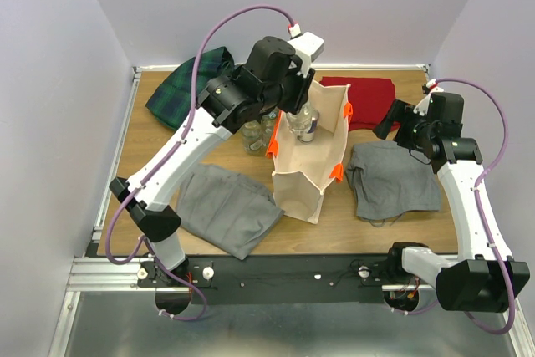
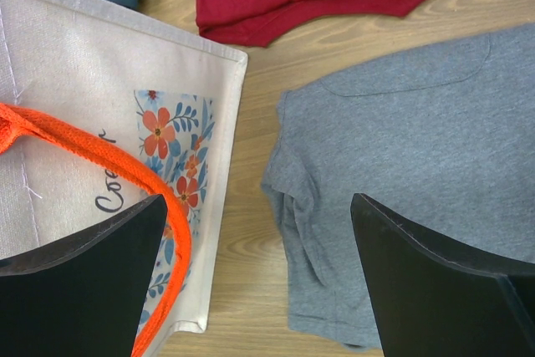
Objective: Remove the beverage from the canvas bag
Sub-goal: Take out the drink from the canvas bag, then place the drink at the center of the board.
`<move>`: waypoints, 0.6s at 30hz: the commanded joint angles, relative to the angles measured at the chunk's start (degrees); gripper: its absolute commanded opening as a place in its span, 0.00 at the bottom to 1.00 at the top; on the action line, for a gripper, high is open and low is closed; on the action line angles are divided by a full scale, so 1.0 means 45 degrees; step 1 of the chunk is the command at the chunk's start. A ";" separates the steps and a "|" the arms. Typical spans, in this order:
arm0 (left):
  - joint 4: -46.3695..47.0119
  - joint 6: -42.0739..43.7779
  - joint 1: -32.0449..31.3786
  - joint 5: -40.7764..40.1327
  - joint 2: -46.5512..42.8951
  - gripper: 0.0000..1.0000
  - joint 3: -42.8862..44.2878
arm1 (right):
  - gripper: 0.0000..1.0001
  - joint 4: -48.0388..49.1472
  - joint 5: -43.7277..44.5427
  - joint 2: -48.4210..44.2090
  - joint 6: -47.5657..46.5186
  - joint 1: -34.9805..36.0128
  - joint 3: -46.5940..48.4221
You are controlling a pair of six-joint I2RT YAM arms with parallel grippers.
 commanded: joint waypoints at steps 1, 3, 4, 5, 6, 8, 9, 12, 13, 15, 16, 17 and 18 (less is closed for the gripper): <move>0.0984 0.0154 -0.0039 -0.0267 -0.0742 0.00 0.1210 | 1.00 0.0002 -0.0252 -0.0221 0.0033 -0.0084 -0.0075; 0.0963 0.0173 -0.0039 -0.0247 -0.0683 0.00 0.1250 | 1.00 -0.0037 -0.0447 -0.0221 -0.0065 -0.0084 -0.0036; 0.0963 0.0173 -0.0039 -0.0247 -0.0702 0.00 0.1231 | 1.00 -0.0037 -0.0429 -0.0221 -0.0085 -0.0084 -0.0017; 0.0944 0.0173 -0.0039 -0.0247 -0.0741 0.00 0.1230 | 1.00 -0.0018 -0.0487 -0.0221 -0.0104 -0.0084 -0.0016; 0.0944 0.0154 -0.0039 -0.0266 -0.0761 0.00 0.1211 | 1.00 -0.0037 -0.0526 -0.0202 -0.0124 -0.0084 0.0003; 0.0944 0.0193 -0.0039 -0.0306 -0.0819 0.00 0.1250 | 1.00 -0.0037 -0.0527 -0.0163 -0.0105 -0.0084 0.0023; 0.0924 0.0212 -0.0020 -0.0325 -0.0839 0.00 0.1269 | 1.00 -0.0037 -0.0546 -0.0143 -0.0105 -0.0084 0.0023; 0.0827 0.0251 -0.0019 -0.0442 -0.0878 0.00 0.1328 | 1.00 -0.0018 -0.0585 -0.0104 -0.0046 -0.0085 0.0042; 0.0807 0.0251 -0.0019 -0.0481 -0.0898 0.00 0.1328 | 1.00 0.0002 -0.0585 -0.0084 -0.0027 -0.0084 0.0042; 0.0787 0.0310 -0.0019 -0.0521 -0.0956 0.00 0.1309 | 1.00 0.0002 -0.0585 -0.0084 -0.0026 -0.0084 0.0081; 0.0787 0.0310 -0.0019 -0.0540 -0.0957 0.00 0.1289 | 1.00 -0.0056 -0.0585 -0.0104 -0.0026 -0.0104 0.0101; 0.0807 0.0310 -0.0019 -0.0540 -0.0957 0.00 0.1308 | 1.00 -0.0076 -0.0527 -0.0123 -0.0026 -0.0085 0.0159; 0.0826 0.0310 -0.0019 -0.0540 -0.0957 0.00 0.1328 | 1.00 -0.0096 -0.0507 -0.0162 -0.0026 -0.0104 0.0159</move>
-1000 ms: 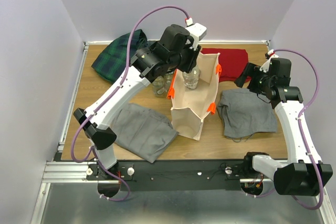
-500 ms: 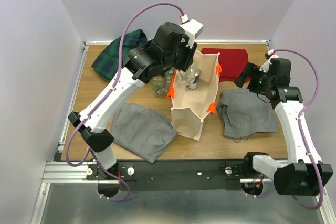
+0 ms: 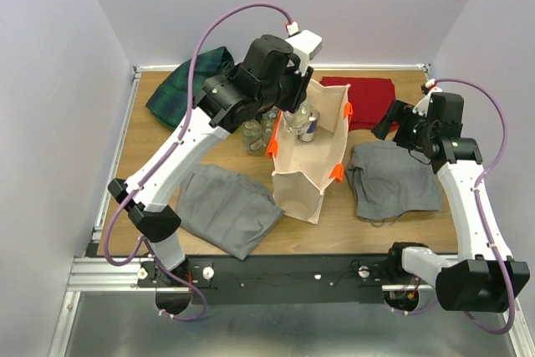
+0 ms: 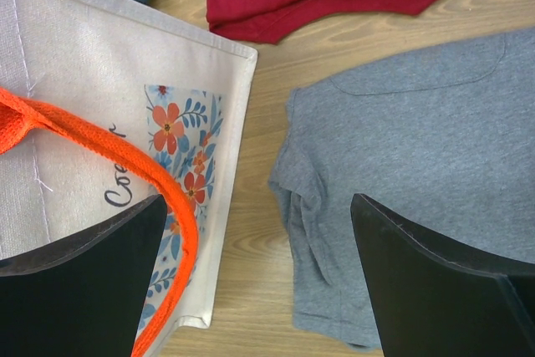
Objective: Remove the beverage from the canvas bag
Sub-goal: Place the drink at the center of the board.
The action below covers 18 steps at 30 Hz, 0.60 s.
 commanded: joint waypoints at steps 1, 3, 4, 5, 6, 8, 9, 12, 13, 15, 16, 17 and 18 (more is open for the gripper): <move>0.1230 0.0213 -0.0019 -0.0385 -0.0913 0.00 0.0867 | 1.00 -0.0076 -0.0153 -0.0201 -0.0017 -0.0085 0.0159; 0.1171 0.0193 -0.0019 -0.0404 -0.0932 0.00 0.0925 | 1.00 -0.0037 -0.0133 -0.0260 0.0003 -0.0084 0.0062; 0.1151 0.0193 -0.0019 -0.0443 -0.0952 0.00 0.0906 | 1.00 -0.0037 -0.0133 -0.0260 -0.0016 -0.0084 0.0042; 0.1170 0.0212 -0.0019 -0.0501 -0.1010 0.00 0.0886 | 1.00 -0.0056 -0.0152 -0.0221 -0.0017 -0.0084 0.0042; 0.1171 0.0193 -0.0019 -0.0618 -0.1049 0.00 0.0809 | 1.00 -0.0057 -0.0172 -0.0182 -0.0036 -0.0084 0.0062; 0.1171 0.0212 -0.0019 -0.0852 -0.1127 0.00 0.0789 | 1.00 -0.0076 -0.0172 -0.0163 -0.0036 -0.0084 0.0062; 0.1151 0.0232 0.0000 -0.0911 -0.1147 0.00 0.0808 | 1.00 -0.0057 -0.0172 -0.0182 -0.0036 -0.0084 0.0042; 0.1093 0.0310 0.0039 -0.1243 -0.1245 0.00 0.0827 | 1.00 -0.0018 -0.0172 -0.0182 -0.0017 -0.0084 -0.0016; 0.1093 0.0310 0.0059 -0.1437 -0.1264 0.00 0.0828 | 1.00 0.0002 -0.0172 -0.0201 -0.0017 -0.0084 -0.0074; 0.1092 0.0311 0.0117 -0.1595 -0.1381 0.00 0.0808 | 1.00 0.0002 -0.0172 -0.0201 -0.0016 -0.0104 -0.0094; 0.1112 0.0310 0.0137 -0.1654 -0.1420 0.00 0.0789 | 1.00 0.0002 -0.0172 -0.0201 0.0003 -0.0085 -0.0114; 0.1131 0.0330 0.0156 -0.1848 -0.1517 0.00 0.0769 | 1.00 0.0002 -0.0172 -0.0201 0.0003 -0.0084 -0.0114; 0.1170 0.0311 0.0214 -0.1888 -0.1576 0.00 0.0672 | 1.00 0.0002 -0.0172 -0.0182 0.0003 -0.0084 -0.0114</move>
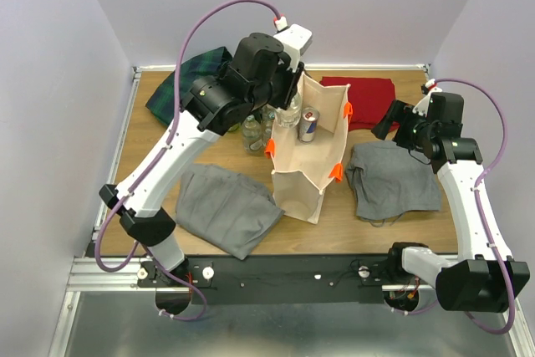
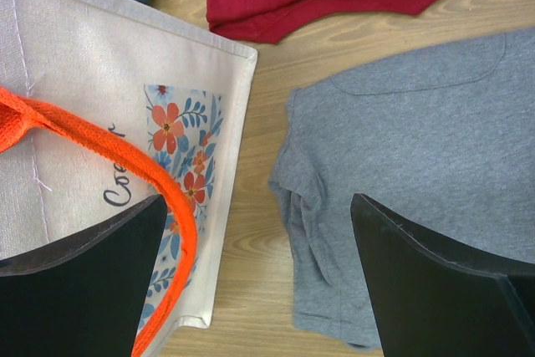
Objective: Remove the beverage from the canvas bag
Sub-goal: Place the drink at the center of the board.
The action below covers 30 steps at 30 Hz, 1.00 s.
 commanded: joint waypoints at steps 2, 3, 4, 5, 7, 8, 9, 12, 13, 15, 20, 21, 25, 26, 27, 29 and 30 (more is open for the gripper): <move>0.1472 0.0247 0.0230 -0.1208 -0.1280 0.00 0.0448 | 1.00 0.0002 -0.0148 -0.0201 0.0003 -0.0084 -0.0090; 0.1492 0.0228 0.0327 -0.1287 -0.1339 0.00 0.0312 | 1.00 -0.0017 -0.0128 -0.0182 -0.0016 -0.0084 -0.0051; 0.1550 0.0228 0.0386 -0.1346 -0.1417 0.00 0.0214 | 1.00 -0.0037 -0.0128 -0.0201 -0.0017 -0.0084 -0.0070; 0.1608 0.0228 0.0464 -0.1366 -0.1573 0.00 0.0116 | 1.00 -0.0037 -0.0089 -0.0182 -0.0017 -0.0084 -0.0051; 0.1744 0.0150 0.0678 -0.1386 -0.1769 0.00 -0.0196 | 1.00 -0.0056 -0.0108 -0.0162 -0.0036 -0.0084 -0.0031; 0.1804 0.0150 0.0737 -0.1405 -0.1963 0.00 -0.0313 | 1.00 -0.0057 -0.0109 -0.0162 -0.0036 -0.0084 -0.0031; 0.1882 0.0111 0.0815 -0.1502 -0.2042 0.00 -0.0488 | 1.00 -0.0057 -0.0128 -0.0143 -0.0017 -0.0084 -0.0031; 0.2038 0.0072 0.1108 -0.1580 -0.2394 0.00 -0.0801 | 1.00 -0.0018 -0.0206 -0.0104 0.0022 -0.0084 -0.0012; 0.2097 0.0052 0.1167 -0.1619 -0.2491 0.00 -0.0880 | 1.00 0.0002 -0.0206 -0.0123 0.0042 -0.0084 -0.0031; 0.2156 -0.0006 0.1382 -0.1697 -0.2648 0.00 -0.1055 | 1.00 0.0021 -0.0245 -0.0123 0.0061 -0.0104 -0.0031; 0.2234 -0.0104 0.1850 -0.2029 -0.2863 0.00 -0.1563 | 1.00 0.0041 -0.0343 -0.0065 0.0120 -0.0084 -0.0012; 0.2234 -0.0162 0.2064 -0.2069 -0.2922 0.00 -0.1874 | 1.00 0.0022 -0.0362 -0.0045 0.0101 -0.0084 -0.0012; 0.2915 -0.0358 0.2707 -0.2069 -0.3351 0.00 -0.3183 | 1.00 0.0060 -0.0343 0.0013 0.0101 -0.0084 -0.0012; 0.2995 -0.0397 0.2846 -0.2069 -0.3487 0.00 -0.3417 | 1.00 0.0080 -0.0362 0.0052 0.0101 -0.0084 -0.0012; 0.3054 -0.0455 0.2963 -0.2088 -0.3527 0.00 -0.3749 | 1.00 0.0099 -0.0382 0.0072 0.0120 -0.0084 -0.0012; 0.3152 -0.0495 0.3334 -0.2128 -0.3644 0.00 -0.4024 | 1.00 0.0100 -0.0402 0.0111 0.0120 -0.0104 -0.0012; 0.3191 -0.0514 0.3471 -0.2089 -0.3683 0.00 -0.4141 | 1.00 0.0100 -0.0421 0.0092 0.0120 -0.0085 -0.0012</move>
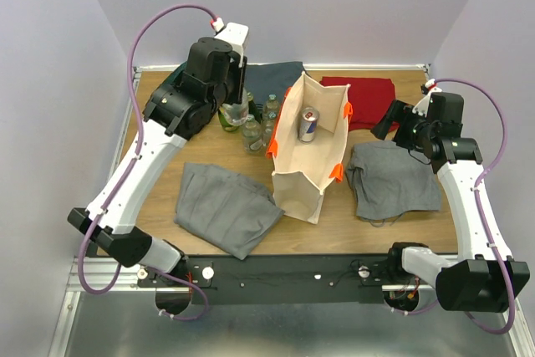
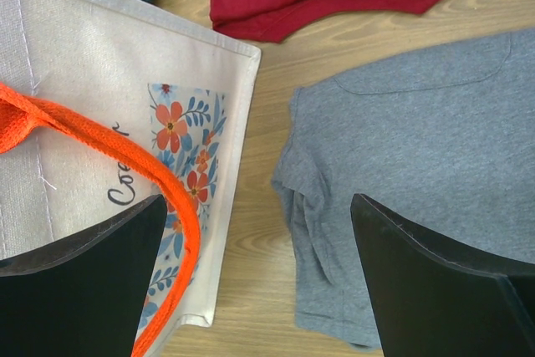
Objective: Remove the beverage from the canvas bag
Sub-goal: Place the drink at the center of the board.
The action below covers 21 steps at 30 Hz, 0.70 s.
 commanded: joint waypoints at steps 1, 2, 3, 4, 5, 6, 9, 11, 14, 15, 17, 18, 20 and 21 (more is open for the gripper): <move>0.2209 -0.0170 0.0717 -0.0476 -0.0939 0.00 -0.0431 | 1.00 0.0100 -0.0314 0.0106 0.0072 -0.0084 -0.0012; 0.2268 -0.0169 0.0990 -0.0417 -0.0978 0.00 -0.0568 | 1.00 0.0119 -0.0295 0.0106 0.0071 -0.0084 -0.0031; 0.2327 -0.0169 0.1147 -0.0320 -0.1017 0.00 -0.0686 | 1.00 0.0119 -0.0295 0.0126 0.0052 -0.0084 -0.0031; 0.2386 -0.0189 0.1303 -0.0048 -0.1018 0.00 -0.0880 | 1.00 0.0138 -0.0314 0.0126 0.0033 -0.0084 -0.0070; 0.2386 -0.0266 0.1595 0.0051 -0.1018 0.00 -0.0959 | 1.00 0.0158 -0.0314 0.0164 0.0032 -0.0084 -0.0070; 0.2444 -0.0306 0.1694 0.0149 -0.1018 0.00 -0.1057 | 1.00 0.0177 -0.0334 0.0146 0.0032 -0.0084 -0.0128; 0.3049 -0.0461 0.2045 0.0403 -0.1213 0.00 -0.1876 | 1.00 0.0256 -0.0353 0.0204 0.0013 -0.0085 -0.0207; 0.3440 -0.0540 0.2164 0.0365 -0.1310 0.00 -0.2521 | 1.00 0.0275 -0.0412 0.0301 -0.0026 -0.0084 -0.0188; 0.4493 -0.0832 0.2417 0.0306 -0.1680 0.00 -0.3731 | 1.00 0.0295 -0.0392 0.0341 -0.0065 -0.0084 -0.0129; 0.4689 -0.0911 0.2495 0.0344 -0.1740 0.00 -0.4024 | 1.00 0.0314 -0.0392 0.0379 -0.0085 -0.0084 -0.0129; 0.5178 -0.1145 0.2613 0.0268 -0.1876 0.00 -0.4669 | 1.00 0.0314 -0.0431 0.0399 -0.0085 -0.0084 -0.0129; 0.5392 -0.1185 0.2633 0.0228 -0.1955 0.00 -0.4884 | 1.00 0.0314 -0.0431 0.0419 -0.0104 -0.0084 -0.0109; 0.6095 -0.1341 0.2691 0.0247 -0.2130 0.00 -0.5606 | 1.00 0.0353 -0.0470 0.0438 -0.0085 -0.0085 -0.0168; 0.6233 -0.1399 0.2711 0.0247 -0.2170 0.00 -0.5783 | 1.00 0.0353 -0.0490 0.0438 -0.0085 -0.0104 -0.0168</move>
